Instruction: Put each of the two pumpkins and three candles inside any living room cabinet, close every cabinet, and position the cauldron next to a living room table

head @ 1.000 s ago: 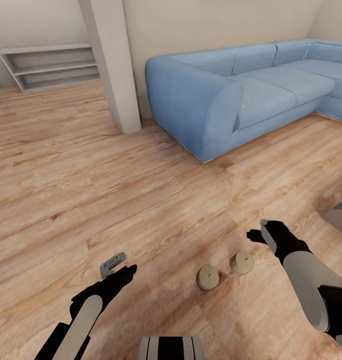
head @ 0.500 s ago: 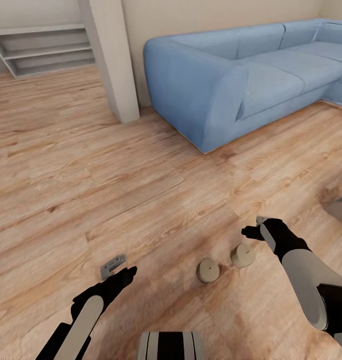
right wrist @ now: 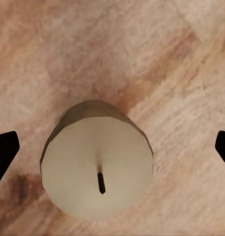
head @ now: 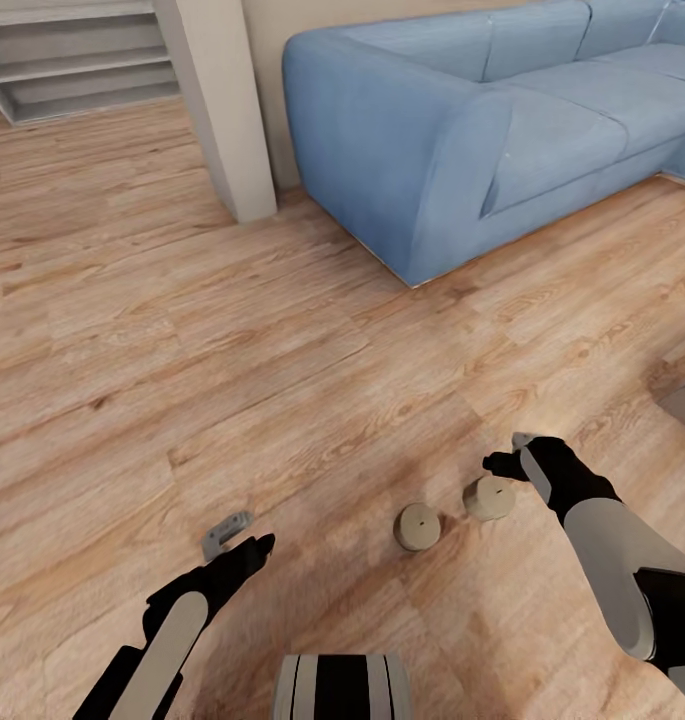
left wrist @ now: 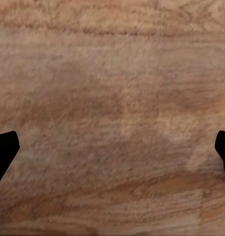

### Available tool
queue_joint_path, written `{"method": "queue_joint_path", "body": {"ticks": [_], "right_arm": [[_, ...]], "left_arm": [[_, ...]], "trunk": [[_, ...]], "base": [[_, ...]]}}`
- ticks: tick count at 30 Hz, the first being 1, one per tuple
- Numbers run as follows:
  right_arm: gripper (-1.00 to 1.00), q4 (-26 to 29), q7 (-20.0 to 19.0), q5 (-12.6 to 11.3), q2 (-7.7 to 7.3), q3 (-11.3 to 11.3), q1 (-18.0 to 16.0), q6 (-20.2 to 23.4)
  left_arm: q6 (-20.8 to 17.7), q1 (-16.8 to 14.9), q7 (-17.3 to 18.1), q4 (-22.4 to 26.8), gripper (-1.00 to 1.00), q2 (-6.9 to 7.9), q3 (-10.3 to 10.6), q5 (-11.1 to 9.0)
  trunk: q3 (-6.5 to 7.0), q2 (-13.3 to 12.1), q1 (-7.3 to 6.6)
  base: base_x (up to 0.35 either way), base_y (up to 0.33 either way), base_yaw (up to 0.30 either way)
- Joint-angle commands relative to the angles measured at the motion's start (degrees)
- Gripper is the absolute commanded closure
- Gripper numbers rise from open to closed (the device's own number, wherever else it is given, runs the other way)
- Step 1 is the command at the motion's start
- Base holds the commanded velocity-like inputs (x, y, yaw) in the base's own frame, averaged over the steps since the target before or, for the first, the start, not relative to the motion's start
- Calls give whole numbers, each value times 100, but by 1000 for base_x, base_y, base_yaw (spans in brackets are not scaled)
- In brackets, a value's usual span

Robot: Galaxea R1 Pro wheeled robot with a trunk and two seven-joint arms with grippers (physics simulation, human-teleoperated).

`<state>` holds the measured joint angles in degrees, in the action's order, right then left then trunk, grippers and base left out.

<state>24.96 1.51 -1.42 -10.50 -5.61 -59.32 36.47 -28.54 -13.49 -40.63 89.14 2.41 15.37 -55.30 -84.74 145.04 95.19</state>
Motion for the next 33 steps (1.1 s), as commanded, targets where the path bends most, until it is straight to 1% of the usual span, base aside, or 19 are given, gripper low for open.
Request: {"method": "queue_joint_path", "body": {"ticks": [1, 2, 4, 6, 12, 25, 27, 30, 31, 33], "right_arm": [[-100, 42, -17, 16, 36, 9, 32, 60], [-100, 74, -11, 26, 68, 41, -2, 74], [-100, 45, 35, 30, 134, 58, -66, 40], [-100, 45, 35, 30, 143, 58, -100, 40], [-100, 45, 35, 30, 143, 58, -100, 40], [-100, 45, 35, 30, 143, 58, -100, 40], [-100, -21, 94, 39, 167, 34, -130, -12], [-100, -118, 103, 42, 177, 16, -131, -32], [-100, -143, 105, 43, 180, 13, -132, -36], [-100, -159, 104, 44, 184, 6, -132, -44]], "left_arm": [[-36, 29, -83, -26, -100, 38, 43, -9], [-48, 62, -116, -58, -100, 70, 11, 21], [-46, 126, -180, -123, -100, 135, -11, -4], [-46, 190, -188, -169, -100, 176, -11, -4], [-46, 383, -188, -169, -100, 176, -11, -4], [-46, 389, -188, -169, -100, 176, -11, -4], [-30, 454, -123, -211, -100, 241, -37, -54], [-25, 551, -66, -283, -100, 332, -44, -70], [-26, 583, -58, -290, -100, 343, -46, -73], [-27, 647, -49, -275, -100, 364, -50, -79]], "trunk": [[-4, 2, -1], [-4, 2, -1], [-4, 2, -1], [-4, 2, -1], [-4, 2, -1], [-4, 2, -1], [-48, 5, 4], [-114, 9, 12], [-137, 10, 15], [-137, 10, 15]], "base": [[0, 0, 0], [0, 0, 0], [0, 0, 0], [0, 0, 0], [0, 0, 0], [0, 0, 0], [0, 0, 0], [0, 0, 0], [0, 0, 0], [0, 0, 0]]}}
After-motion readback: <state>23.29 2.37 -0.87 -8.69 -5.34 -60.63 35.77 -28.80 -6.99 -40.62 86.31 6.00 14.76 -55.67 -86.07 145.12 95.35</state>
